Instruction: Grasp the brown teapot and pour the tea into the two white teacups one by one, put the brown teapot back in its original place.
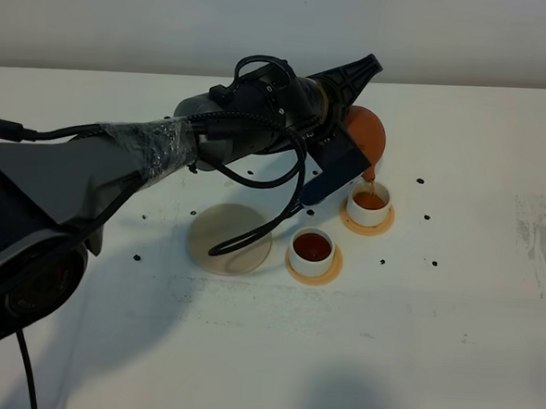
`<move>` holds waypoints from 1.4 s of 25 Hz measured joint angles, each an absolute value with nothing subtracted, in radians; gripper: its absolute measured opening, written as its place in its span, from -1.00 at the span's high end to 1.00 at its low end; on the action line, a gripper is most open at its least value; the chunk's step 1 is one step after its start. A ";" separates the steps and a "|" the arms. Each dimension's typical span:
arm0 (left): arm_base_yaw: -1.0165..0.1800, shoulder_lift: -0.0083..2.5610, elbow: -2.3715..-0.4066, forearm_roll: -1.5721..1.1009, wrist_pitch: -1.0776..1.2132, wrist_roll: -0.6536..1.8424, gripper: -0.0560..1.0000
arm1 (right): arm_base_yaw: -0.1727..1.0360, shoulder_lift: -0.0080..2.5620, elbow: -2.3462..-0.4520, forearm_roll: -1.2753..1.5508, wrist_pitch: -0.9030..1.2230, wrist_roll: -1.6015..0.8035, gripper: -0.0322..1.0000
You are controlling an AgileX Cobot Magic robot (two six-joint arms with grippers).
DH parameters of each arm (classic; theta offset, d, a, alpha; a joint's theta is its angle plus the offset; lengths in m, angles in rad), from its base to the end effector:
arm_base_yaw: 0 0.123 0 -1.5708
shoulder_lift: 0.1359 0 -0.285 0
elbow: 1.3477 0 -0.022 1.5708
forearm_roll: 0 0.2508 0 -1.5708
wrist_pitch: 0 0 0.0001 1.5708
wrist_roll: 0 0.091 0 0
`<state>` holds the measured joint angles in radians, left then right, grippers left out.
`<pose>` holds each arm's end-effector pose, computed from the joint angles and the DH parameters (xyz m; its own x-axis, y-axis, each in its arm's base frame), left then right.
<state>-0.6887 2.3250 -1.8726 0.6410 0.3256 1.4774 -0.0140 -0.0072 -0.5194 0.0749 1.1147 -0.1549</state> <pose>0.4247 -0.3270 0.1807 0.6639 0.5556 0.5006 0.1425 -0.7511 0.6446 -0.0106 0.0063 0.2784 -0.4702 -0.1147 -0.8751 -0.1029 0.9919 -0.0747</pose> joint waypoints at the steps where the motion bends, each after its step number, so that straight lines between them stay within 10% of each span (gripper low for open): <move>1: -0.690 2.325 -1.873 0.642 0.326 1.477 0.72 | -0.014 -0.007 -0.519 0.075 1.115 -0.155 0.44; 35: -0.695 2.325 -1.873 0.738 0.306 1.477 0.72 | -0.014 -0.007 -0.519 0.075 1.115 -0.155 0.44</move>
